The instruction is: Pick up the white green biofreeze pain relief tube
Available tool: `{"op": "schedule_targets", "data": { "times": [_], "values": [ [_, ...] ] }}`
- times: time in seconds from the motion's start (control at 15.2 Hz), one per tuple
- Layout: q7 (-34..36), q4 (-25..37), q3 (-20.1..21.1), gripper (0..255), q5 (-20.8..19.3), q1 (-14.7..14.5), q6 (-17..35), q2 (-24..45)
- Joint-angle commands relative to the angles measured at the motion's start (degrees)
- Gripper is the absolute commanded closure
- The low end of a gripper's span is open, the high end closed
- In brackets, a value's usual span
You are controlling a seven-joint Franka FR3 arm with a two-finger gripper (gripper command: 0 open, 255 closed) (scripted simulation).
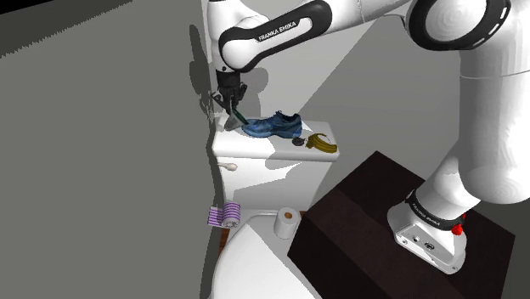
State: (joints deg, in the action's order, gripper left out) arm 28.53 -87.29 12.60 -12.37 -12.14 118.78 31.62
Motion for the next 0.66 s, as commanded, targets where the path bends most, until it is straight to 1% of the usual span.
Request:
{"op": "schedule_targets", "data": {
  "times": [0.0,0.46,0.59],
  "values": [
    [-0.2,0.3,0.1,255,0.2,0.1,-1.0,-0.8],
    [-0.8,3.1,0.4,255,0.8,0.1,-5.5,-2.5],
    [-0.8,3.1,0.4,255,0.9,0.1,-5.6,-2.5]
  ]
}}
